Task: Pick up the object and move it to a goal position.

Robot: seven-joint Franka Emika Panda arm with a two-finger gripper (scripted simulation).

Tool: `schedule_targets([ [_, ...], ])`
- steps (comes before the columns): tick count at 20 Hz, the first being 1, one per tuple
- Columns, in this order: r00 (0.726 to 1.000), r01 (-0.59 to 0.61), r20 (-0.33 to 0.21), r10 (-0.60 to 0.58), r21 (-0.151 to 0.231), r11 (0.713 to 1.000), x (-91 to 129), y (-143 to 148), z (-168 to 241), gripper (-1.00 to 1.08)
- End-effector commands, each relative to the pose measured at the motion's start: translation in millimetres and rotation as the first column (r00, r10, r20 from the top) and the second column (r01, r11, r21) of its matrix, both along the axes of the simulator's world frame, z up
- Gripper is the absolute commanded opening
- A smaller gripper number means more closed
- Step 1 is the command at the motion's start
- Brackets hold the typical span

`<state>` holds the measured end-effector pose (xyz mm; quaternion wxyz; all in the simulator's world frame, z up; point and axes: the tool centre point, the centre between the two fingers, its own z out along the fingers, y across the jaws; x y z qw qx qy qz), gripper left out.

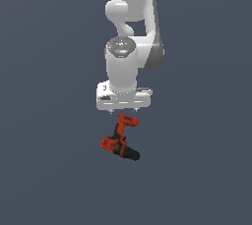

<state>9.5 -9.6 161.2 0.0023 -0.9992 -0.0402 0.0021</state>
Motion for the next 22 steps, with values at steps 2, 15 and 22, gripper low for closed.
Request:
schedule_targets([
  [2,0.999,-0.051,-0.002,0.051,0.0,0.999,5,-3,-4,1.08],
  [15,0.94,-0.342,-0.009,0.342,0.008,0.94,33,-21,-27,1.08],
  [22,0.869,-0.495,-0.007,0.496,0.018,0.869,48,-33,-42,1.08],
])
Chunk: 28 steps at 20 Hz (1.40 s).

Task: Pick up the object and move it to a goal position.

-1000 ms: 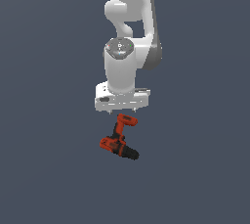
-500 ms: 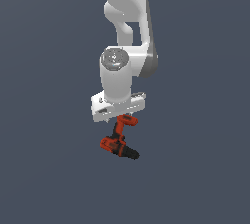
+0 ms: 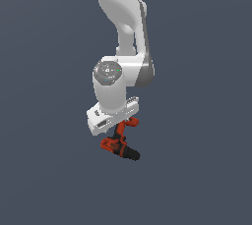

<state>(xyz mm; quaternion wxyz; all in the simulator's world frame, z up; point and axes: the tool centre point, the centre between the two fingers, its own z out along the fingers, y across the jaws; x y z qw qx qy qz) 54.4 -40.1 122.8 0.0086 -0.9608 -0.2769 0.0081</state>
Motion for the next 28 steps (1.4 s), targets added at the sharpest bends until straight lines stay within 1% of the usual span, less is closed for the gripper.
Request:
schedule_targets([
  [1,0.998,-0.062,0.0,0.062,0.004,0.998,5,-4,-5,1.08],
  [5,0.988,-0.156,0.0,0.156,0.011,0.988,13,-12,-14,1.08],
  [10,0.963,-0.271,0.003,0.271,0.021,0.962,22,-22,-25,1.08],
  [14,0.933,-0.359,0.007,0.359,0.029,0.933,28,-30,-34,1.08],
  [20,0.879,-0.477,0.017,0.476,0.04,0.878,37,-43,-47,1.08],
  [24,0.847,-0.532,0.024,0.531,0.045,0.846,41,-49,-53,1.08],
  [28,0.822,-0.57,0.029,0.569,0.049,0.82,43,-54,-58,1.08],
])
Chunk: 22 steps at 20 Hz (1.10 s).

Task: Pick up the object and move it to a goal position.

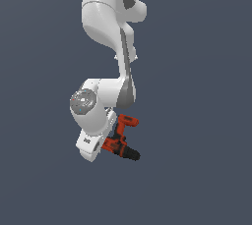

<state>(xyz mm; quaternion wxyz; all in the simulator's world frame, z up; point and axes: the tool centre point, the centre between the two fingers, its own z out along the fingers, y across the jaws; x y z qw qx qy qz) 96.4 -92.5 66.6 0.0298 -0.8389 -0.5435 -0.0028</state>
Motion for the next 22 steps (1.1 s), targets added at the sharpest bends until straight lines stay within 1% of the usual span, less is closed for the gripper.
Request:
schedule_targets([
  [1,1.0,-0.027,0.002,0.027,0.003,1.0,2,-3,-2,1.08],
  [6,0.999,-0.052,0.004,0.052,0.006,0.999,3,-5,-5,1.08],
  [11,0.999,-0.05,0.003,0.05,0.006,0.999,3,-6,-7,1.08],
  [18,0.999,-0.054,0.004,0.054,0.007,0.999,2,-4,-32,1.08],
  [21,0.999,-0.054,0.004,0.054,0.007,0.998,2,-4,-35,1.08],
  [22,0.999,-0.054,0.004,0.054,0.007,0.998,2,-4,-35,-1.0],
])
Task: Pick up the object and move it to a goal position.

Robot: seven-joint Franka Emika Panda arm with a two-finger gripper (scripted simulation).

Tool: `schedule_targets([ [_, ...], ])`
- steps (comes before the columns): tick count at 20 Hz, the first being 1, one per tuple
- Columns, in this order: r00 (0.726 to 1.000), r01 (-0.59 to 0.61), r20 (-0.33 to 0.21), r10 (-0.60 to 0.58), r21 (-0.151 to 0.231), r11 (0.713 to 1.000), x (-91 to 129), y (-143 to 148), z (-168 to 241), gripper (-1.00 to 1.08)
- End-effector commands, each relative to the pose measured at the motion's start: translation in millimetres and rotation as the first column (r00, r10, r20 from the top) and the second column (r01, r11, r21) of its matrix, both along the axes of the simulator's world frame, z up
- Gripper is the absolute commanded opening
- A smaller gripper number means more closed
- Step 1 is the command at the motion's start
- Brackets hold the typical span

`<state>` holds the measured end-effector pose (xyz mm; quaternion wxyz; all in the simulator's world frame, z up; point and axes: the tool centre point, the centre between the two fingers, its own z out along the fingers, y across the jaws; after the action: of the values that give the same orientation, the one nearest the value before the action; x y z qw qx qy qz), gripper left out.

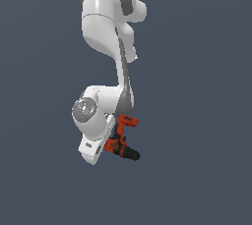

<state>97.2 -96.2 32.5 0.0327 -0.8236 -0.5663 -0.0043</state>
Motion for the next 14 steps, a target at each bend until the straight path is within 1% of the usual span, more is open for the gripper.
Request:
schedule_targets([
  [1,1.0,0.0,0.003,0.0,0.0,1.0,0.8,-0.1,-1.2,-1.0],
  [14,1.0,-0.001,0.002,0.001,-0.001,1.0,-0.9,2.2,0.2,-1.0],
])
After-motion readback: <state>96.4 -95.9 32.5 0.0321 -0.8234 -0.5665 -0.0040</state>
